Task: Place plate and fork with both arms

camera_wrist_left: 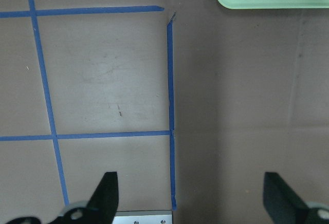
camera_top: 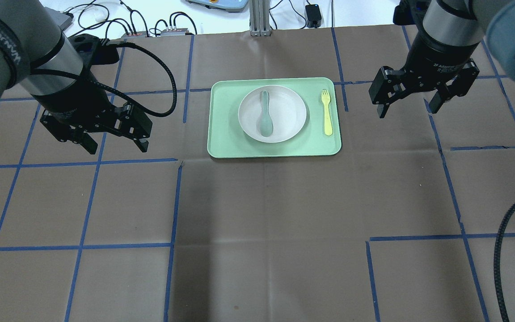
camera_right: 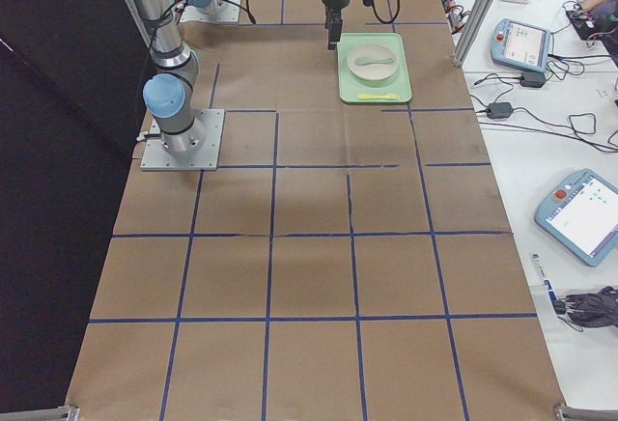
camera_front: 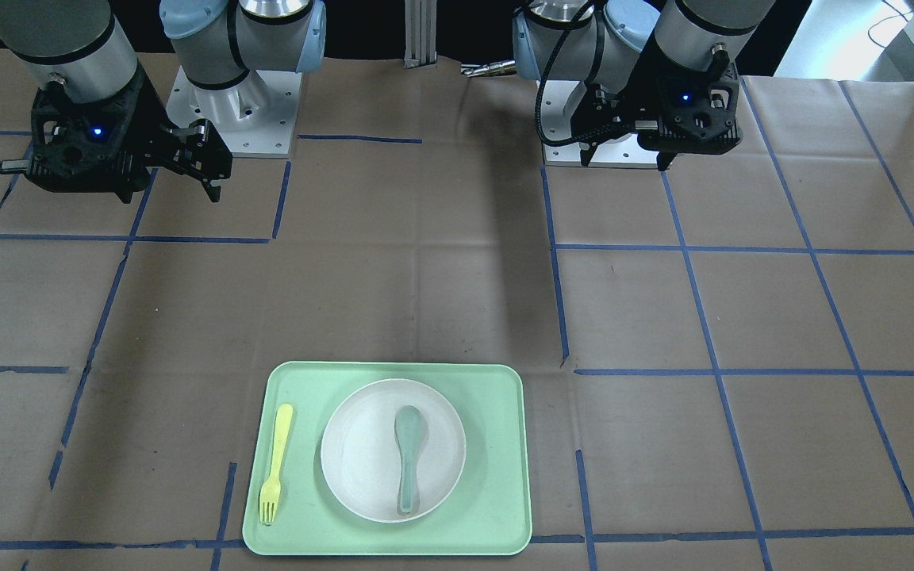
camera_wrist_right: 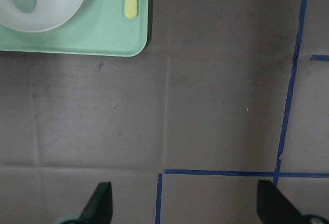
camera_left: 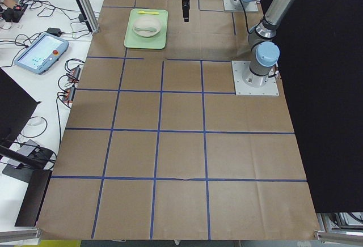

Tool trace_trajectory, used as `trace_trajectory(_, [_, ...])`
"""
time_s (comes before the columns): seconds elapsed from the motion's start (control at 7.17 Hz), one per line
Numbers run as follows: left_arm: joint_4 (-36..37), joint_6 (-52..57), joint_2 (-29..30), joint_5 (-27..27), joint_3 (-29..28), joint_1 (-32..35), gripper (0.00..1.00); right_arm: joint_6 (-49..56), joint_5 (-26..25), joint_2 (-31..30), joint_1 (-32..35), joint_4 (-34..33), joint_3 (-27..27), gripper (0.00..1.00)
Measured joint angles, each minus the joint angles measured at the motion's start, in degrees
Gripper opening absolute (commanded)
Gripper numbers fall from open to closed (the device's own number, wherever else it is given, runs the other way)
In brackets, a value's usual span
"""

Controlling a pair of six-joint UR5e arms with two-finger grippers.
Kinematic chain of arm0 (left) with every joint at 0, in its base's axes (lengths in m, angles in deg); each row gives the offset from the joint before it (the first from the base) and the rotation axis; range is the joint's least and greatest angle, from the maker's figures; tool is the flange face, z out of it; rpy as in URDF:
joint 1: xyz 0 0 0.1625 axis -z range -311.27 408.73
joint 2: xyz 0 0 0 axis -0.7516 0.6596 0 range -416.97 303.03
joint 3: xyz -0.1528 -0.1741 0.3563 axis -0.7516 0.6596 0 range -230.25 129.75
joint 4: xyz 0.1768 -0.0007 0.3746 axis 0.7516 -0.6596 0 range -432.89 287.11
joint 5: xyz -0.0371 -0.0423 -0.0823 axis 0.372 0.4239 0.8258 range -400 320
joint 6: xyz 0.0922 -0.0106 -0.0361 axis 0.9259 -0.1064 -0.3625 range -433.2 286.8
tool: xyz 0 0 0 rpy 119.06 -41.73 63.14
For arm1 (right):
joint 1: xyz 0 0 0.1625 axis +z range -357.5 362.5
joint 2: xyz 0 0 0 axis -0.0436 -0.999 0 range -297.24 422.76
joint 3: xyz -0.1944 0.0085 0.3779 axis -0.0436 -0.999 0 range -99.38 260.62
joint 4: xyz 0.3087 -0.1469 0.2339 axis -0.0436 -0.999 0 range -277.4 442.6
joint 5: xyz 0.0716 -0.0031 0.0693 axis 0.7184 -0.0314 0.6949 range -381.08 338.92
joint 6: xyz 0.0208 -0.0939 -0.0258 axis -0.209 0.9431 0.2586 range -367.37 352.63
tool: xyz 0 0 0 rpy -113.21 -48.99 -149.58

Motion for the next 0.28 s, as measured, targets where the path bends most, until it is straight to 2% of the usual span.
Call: trace_trajectory(0.28, [0.0,0.0,0.0,0.0,0.0,0.0,1.00,0.0,0.0,0.0,0.0,-0.2,0.0,1.00])
